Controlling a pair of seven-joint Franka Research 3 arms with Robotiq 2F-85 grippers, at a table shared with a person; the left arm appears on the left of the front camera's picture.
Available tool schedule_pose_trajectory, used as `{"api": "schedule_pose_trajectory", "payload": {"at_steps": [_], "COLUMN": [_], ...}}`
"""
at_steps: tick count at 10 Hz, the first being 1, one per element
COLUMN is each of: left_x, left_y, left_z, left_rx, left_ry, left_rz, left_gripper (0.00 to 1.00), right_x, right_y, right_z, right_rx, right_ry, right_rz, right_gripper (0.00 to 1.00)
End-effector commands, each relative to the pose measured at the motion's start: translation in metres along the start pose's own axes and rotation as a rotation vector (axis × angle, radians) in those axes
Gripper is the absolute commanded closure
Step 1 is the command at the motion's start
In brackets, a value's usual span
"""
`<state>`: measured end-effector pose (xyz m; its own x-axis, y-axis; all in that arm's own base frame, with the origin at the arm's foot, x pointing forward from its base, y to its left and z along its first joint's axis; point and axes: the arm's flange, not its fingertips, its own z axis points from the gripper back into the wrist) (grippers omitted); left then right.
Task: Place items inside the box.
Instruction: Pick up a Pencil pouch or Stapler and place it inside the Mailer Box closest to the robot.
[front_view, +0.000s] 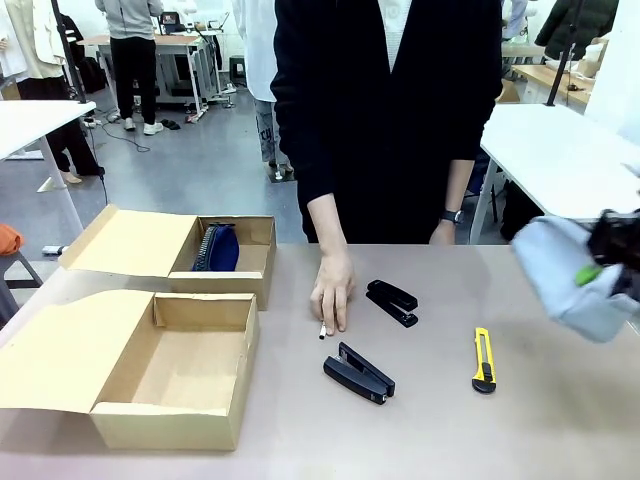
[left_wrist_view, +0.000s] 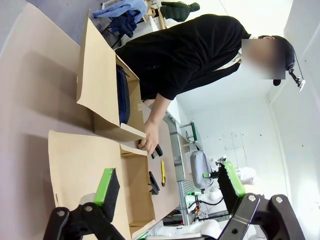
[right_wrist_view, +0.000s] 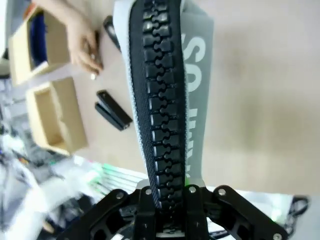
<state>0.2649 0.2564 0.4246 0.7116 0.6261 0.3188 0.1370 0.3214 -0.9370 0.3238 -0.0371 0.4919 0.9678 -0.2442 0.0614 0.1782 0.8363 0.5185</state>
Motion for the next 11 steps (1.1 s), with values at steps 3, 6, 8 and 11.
{"api": "schedule_pose_trajectory", "payload": {"at_steps": [3,6,8,11], "left_x": [0.0,0.0,0.0,0.0], "left_y": [-0.001,-0.001,-0.001,-0.001], "left_z": [-0.001,-0.001,-0.001,-0.001], "left_rx": [-0.019,-0.019,-0.019,-0.019], "left_ry": [-0.01,-0.01,-0.01,-0.01], "left_rz": [-0.02,-0.02,-0.02,-0.02], "left_gripper": [0.0,0.0,0.0,0.0], "right_x": [-0.011,-0.005,-0.017,-0.068], "right_y": [-0.061,-0.028,0.063,0.197], "right_z": [0.022,0.002,-0.047,-0.126], "right_rx": [0.112,0.089,0.098,0.192], "right_ry": [-0.086,-0.032,0.018,0.014], "right_rz": [-0.134,-0.046,0.107,0.19], "right_gripper": [0.92,0.92,0.92,0.92]}}
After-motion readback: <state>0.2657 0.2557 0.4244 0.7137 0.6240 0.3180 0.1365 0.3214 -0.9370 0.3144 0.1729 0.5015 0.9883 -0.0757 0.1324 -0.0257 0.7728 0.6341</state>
